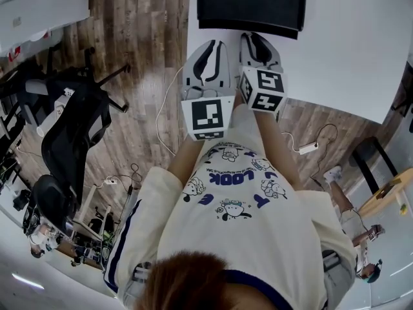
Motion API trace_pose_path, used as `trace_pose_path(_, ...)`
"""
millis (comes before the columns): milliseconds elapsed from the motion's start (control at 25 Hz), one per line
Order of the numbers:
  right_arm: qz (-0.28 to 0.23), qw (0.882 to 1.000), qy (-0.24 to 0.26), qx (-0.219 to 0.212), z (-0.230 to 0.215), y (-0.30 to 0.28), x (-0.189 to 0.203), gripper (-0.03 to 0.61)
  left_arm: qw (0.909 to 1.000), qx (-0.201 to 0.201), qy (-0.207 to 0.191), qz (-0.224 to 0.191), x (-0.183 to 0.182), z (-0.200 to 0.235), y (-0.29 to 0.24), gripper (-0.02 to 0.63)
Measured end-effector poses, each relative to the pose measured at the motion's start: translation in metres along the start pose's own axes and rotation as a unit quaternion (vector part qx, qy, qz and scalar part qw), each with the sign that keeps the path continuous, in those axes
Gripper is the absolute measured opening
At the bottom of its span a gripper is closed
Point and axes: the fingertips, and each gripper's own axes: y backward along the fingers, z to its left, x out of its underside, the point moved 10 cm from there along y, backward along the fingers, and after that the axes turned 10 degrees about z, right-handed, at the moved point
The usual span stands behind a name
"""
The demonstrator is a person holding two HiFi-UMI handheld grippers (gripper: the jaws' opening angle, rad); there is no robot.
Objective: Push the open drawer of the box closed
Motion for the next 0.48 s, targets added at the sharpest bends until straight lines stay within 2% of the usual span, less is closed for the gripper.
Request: trace_pose_path(480, -0.006, 1.0, 0.001, -0.002, -0.007, -0.008, -0.012, 0.084, 1.0, -0.003, -0.001, 0.005, -0.006, 0.002, -0.009, 0.048)
